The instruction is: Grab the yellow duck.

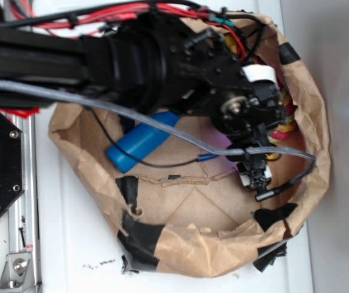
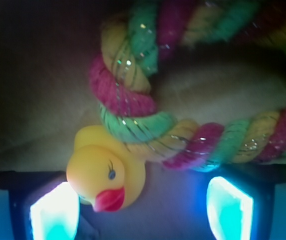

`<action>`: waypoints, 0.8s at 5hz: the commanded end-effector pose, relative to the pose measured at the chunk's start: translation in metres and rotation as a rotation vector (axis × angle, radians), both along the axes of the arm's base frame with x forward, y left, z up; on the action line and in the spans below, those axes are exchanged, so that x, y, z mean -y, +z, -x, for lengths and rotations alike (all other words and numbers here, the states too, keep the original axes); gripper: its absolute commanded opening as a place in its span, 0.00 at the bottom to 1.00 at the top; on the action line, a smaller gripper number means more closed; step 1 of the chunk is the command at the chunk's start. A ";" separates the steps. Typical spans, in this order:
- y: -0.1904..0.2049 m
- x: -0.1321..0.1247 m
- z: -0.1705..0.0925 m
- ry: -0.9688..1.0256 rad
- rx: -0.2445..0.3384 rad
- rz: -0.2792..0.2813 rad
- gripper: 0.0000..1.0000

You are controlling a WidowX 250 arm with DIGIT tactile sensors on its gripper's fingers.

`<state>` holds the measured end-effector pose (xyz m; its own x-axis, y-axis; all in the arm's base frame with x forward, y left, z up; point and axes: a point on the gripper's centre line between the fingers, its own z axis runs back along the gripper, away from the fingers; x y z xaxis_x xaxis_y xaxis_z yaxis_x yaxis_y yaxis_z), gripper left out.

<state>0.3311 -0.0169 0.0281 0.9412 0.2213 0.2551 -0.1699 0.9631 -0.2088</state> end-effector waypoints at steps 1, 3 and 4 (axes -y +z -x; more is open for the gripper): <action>0.017 0.008 0.009 -0.044 -0.014 0.015 0.00; 0.079 0.004 0.050 -0.083 0.095 -0.020 0.00; 0.102 0.005 0.071 -0.129 0.082 0.003 0.00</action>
<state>0.2576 -0.0272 0.1189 0.9501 0.0937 0.2977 -0.0270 0.9749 -0.2209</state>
